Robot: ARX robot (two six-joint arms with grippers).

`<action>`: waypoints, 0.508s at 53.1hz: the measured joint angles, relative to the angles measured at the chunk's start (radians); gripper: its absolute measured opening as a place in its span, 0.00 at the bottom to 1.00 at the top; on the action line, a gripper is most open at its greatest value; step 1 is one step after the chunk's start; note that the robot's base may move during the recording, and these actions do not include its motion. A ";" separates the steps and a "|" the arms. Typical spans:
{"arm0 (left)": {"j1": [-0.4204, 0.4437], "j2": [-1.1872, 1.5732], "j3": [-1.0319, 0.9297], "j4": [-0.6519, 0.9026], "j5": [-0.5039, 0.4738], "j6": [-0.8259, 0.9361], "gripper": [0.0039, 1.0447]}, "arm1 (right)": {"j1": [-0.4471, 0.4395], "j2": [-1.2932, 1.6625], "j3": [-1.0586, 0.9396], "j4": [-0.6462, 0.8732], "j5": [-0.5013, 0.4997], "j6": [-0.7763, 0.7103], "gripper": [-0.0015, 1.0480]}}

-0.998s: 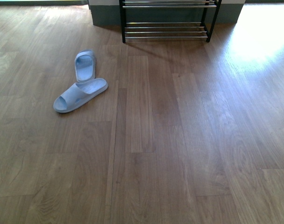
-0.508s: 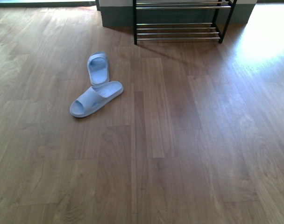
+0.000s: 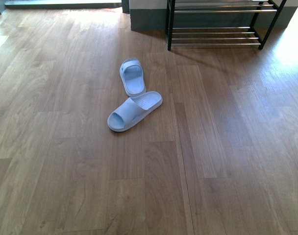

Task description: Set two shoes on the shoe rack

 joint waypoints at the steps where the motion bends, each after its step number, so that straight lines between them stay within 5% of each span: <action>1: 0.000 0.000 0.000 0.000 0.000 0.000 0.91 | 0.000 0.000 0.000 0.000 0.000 0.000 0.91; 27: 0.000 0.000 0.000 0.000 -0.001 0.000 0.91 | 0.000 -0.001 0.000 0.000 0.001 0.000 0.91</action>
